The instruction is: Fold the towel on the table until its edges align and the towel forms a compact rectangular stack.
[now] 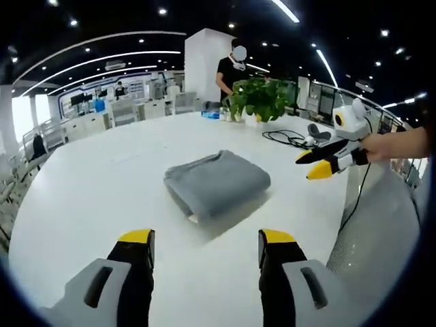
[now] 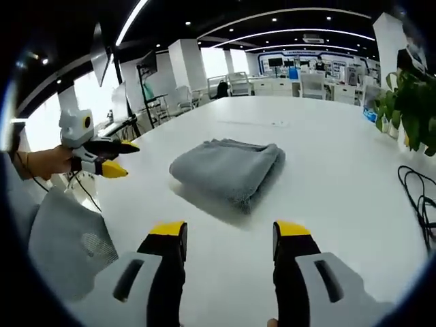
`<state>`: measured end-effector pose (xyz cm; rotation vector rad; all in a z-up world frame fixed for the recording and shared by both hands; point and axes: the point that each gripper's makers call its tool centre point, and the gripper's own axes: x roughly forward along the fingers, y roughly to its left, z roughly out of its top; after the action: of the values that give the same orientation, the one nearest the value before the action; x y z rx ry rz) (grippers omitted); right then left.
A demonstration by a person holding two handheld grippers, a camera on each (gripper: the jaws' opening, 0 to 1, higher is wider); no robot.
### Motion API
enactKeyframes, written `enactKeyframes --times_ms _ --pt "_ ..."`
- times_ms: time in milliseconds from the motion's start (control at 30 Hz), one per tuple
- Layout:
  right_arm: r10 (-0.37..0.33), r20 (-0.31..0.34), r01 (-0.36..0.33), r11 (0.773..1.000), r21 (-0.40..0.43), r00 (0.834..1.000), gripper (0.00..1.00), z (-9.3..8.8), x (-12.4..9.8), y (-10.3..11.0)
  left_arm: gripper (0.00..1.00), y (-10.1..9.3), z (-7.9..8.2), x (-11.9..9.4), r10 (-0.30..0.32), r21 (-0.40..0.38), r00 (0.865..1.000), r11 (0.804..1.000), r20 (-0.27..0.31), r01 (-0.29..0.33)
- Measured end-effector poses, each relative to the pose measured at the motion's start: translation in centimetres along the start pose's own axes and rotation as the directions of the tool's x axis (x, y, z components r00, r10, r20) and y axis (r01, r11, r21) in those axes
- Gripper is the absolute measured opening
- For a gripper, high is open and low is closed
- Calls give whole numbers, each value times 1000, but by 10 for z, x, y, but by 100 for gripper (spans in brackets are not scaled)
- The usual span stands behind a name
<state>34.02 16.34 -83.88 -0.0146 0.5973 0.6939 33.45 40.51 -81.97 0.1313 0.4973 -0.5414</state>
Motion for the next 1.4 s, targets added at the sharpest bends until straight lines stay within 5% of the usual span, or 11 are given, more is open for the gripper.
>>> enactKeyframes --times_ms 233,533,1400 --pt "-12 27 11 999 35 1000 56 -9 -19 9 74 -14 -8 -16 2 -48 999 999 38 0" --pt "-34 20 33 999 29 999 76 -19 -27 24 92 -23 -23 -14 3 -132 999 991 45 3" --pt "-34 2 34 999 -7 999 76 -27 -31 42 93 -21 -25 -10 4 -72 1000 997 26 -2"
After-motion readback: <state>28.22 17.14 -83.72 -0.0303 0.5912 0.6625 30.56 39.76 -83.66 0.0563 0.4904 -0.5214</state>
